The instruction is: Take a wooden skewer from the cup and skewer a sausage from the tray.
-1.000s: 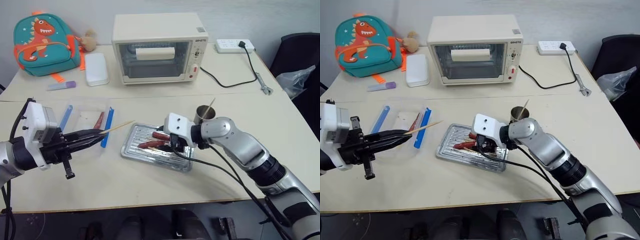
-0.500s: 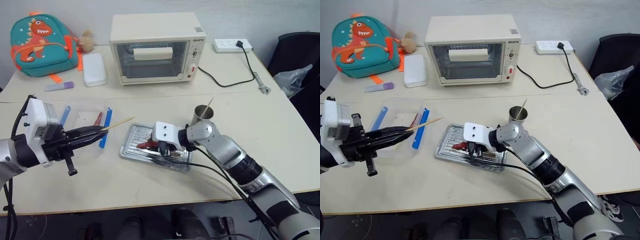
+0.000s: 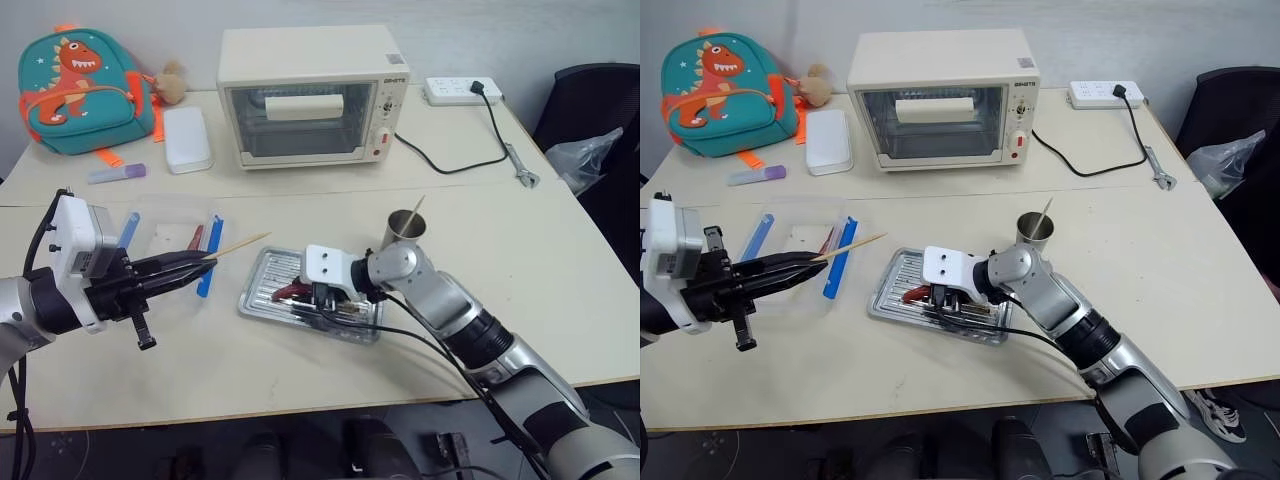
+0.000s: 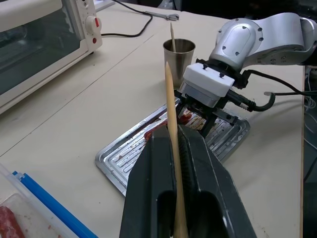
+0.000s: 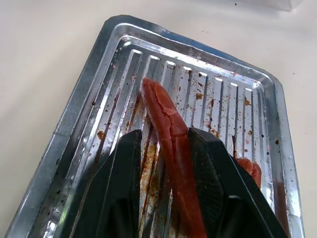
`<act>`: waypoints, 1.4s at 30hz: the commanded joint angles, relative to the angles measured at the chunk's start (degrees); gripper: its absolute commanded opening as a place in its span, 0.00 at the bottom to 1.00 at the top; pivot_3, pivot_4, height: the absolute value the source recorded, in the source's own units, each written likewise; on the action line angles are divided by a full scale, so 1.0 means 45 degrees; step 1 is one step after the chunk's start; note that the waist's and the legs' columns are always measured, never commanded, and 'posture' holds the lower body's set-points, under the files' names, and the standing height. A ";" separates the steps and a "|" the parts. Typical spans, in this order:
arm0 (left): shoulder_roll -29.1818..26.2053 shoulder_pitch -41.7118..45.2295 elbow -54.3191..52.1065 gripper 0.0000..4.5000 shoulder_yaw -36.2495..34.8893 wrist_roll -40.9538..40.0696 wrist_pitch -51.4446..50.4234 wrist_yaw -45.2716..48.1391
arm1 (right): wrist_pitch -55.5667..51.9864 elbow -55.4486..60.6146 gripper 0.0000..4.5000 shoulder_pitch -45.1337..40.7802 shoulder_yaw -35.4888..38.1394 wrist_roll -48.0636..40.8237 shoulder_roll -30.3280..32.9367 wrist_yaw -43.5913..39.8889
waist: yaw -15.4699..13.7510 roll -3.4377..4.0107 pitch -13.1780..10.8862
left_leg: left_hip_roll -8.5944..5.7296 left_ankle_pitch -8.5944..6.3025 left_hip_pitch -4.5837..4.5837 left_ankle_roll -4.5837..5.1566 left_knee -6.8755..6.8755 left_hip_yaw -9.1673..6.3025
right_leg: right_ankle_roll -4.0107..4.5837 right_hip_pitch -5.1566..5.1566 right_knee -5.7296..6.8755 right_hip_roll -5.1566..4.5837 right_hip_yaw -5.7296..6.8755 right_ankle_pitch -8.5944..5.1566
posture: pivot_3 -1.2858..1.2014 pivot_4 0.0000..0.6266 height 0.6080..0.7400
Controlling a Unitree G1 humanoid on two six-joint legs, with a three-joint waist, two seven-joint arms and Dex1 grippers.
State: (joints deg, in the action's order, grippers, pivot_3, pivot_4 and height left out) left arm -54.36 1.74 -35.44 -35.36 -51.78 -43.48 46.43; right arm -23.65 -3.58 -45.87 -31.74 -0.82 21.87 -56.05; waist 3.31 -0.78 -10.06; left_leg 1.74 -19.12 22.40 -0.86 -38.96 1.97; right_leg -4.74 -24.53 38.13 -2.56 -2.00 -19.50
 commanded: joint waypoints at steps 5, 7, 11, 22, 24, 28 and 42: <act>-0.0194 0.0260 0.0009 0.00 -0.0010 -0.0064 0.0334 0.0102 | 0.0144 0.0430 0.33 -0.0600 0.0464 -0.0016 -0.0285 -0.0363 | 0.0006 0.0000 0.0000 | 0.0000 0.0000 -0.0001 -0.0001 0.0000 0.0001 | 0.0000 -0.0001 0.0005 0.0001 0.0001 0.0000 | 0.52 0.24 1.00; -0.0209 0.0290 0.0057 0.00 0.0017 -0.0027 0.0365 0.0135 | 0.0308 0.0227 0.33 -0.0652 0.0394 0.0101 -0.0326 -0.0415 | 0.0011 0.0000 0.0000 | 0.0000 0.0000 -0.0001 -0.0001 0.0000 0.0000 | 0.0000 -0.0002 0.0006 0.0001 0.0002 0.0000 | 0.52 0.24 1.00; -0.0220 0.0350 0.0062 0.00 0.0057 -0.0021 0.0376 0.0138 | 0.0973 -0.0926 0.33 -0.0865 0.0182 0.0489 -0.0558 -0.0476 | 0.0024 0.0000 0.0000 | -0.0001 0.0000 -0.0003 -0.0001 -0.0002 0.0001 | 0.0000 -0.0001 0.0011 0.0001 0.0001 0.0000 | 0.52 0.24 1.00; -0.0281 0.0310 0.0049 0.00 -0.0092 0.0040 0.0347 0.0173 | 0.1737 -0.2523 0.33 -0.1050 0.0250 0.1093 -0.1083 -0.0767 | 0.0047 0.0000 0.0000 | -0.0002 0.0000 -0.0006 -0.0002 -0.0006 0.0003 | 0.0000 -0.0002 0.0025 0.0001 0.0001 0.0000 | 0.52 0.24 1.00; -0.0291 0.0329 0.0064 0.00 -0.0074 0.0064 0.0368 0.0173 | 0.1699 -0.2619 0.33 -0.1029 0.0264 0.1099 -0.1135 -0.0798 | 0.0051 0.0000 0.0000 | -0.0002 0.0000 -0.0008 -0.0003 -0.0006 0.0004 | 0.0000 -0.0003 0.0033 0.0001 0.0002 0.0000 | 0.52 0.24 1.00; -0.0335 0.0480 0.0152 0.00 0.0041 0.0103 0.0408 0.0166 | 0.1532 -0.2734 0.33 -0.0994 0.0336 0.1030 -0.1224 -0.0865 | 0.0053 0.0000 0.0000 | -0.0002 0.0000 -0.0011 -0.0004 -0.0008 0.0003 | 0.0000 -0.0002 0.0041 0.0001 0.0002 0.0000 | 0.52 0.24 1.00; -0.0355 0.0718 0.0278 0.00 0.0325 0.0217 0.0611 0.0161 | 0.1084 -0.2306 0.07 -0.0673 0.0467 0.0995 -0.1114 -0.0914 | 0.0052 -0.0001 0.0001 | -0.0004 -0.0001 -0.0020 -0.0006 -0.0012 0.0004 | 0.0000 -0.0002 0.0059 -0.0001 0.0002 0.0000 | 0.52 0.24 1.00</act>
State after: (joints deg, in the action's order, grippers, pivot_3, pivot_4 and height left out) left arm -55.10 4.23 -33.34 -33.22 -51.09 -41.96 47.10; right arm -18.06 -15.60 -49.60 -30.58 3.42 16.49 -59.97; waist 3.54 -0.78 -10.05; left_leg 1.73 -19.13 22.32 -0.89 -39.01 1.98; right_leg -4.74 -24.54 38.40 -2.56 -1.99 -19.50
